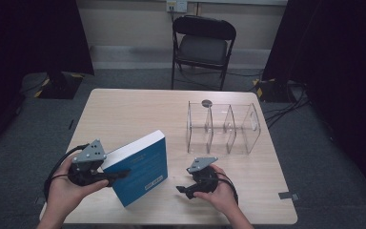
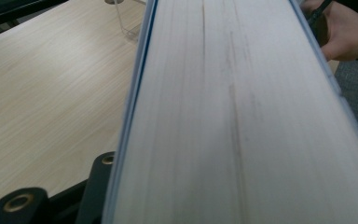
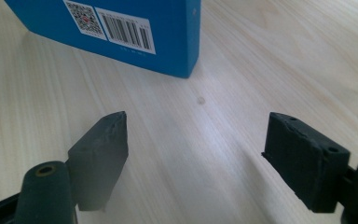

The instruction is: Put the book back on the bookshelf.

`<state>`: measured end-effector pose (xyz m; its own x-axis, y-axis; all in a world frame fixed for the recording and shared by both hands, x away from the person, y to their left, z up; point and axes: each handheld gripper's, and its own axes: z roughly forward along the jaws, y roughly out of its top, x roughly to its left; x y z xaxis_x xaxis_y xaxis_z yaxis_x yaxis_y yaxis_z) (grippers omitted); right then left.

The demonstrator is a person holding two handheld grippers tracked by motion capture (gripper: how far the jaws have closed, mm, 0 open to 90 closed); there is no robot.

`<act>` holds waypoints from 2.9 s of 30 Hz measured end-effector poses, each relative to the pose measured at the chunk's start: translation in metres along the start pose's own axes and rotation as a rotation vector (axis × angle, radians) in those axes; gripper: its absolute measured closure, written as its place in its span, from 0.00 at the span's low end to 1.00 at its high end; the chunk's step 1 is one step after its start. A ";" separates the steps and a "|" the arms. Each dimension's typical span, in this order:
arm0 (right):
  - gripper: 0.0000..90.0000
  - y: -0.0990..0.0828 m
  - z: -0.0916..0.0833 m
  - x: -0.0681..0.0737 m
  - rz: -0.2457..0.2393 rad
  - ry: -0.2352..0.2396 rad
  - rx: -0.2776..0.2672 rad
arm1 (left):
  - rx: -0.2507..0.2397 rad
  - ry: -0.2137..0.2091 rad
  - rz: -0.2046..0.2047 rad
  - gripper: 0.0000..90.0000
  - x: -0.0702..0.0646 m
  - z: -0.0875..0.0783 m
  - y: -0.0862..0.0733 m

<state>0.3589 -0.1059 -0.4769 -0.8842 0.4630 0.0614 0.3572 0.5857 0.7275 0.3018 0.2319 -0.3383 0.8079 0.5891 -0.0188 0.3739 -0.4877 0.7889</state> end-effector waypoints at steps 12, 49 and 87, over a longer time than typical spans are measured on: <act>0.23 0.032 -0.003 -0.004 -0.048 0.073 0.003 | -0.006 -0.004 0.015 0.52 -0.001 0.001 -0.007; 0.27 0.099 -0.028 -0.011 -0.176 0.151 0.052 | -0.025 -0.016 -0.039 0.47 0.002 -0.006 -0.020; 0.28 0.152 -0.039 -0.009 -0.235 0.203 0.095 | -0.047 -0.032 -0.115 0.40 0.006 0.000 -0.048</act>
<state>0.4095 -0.0467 -0.3403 -0.9844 0.1712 0.0418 0.1545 0.7249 0.6713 0.2889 0.2590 -0.3757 0.7754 0.6180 -0.1293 0.4436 -0.3875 0.8081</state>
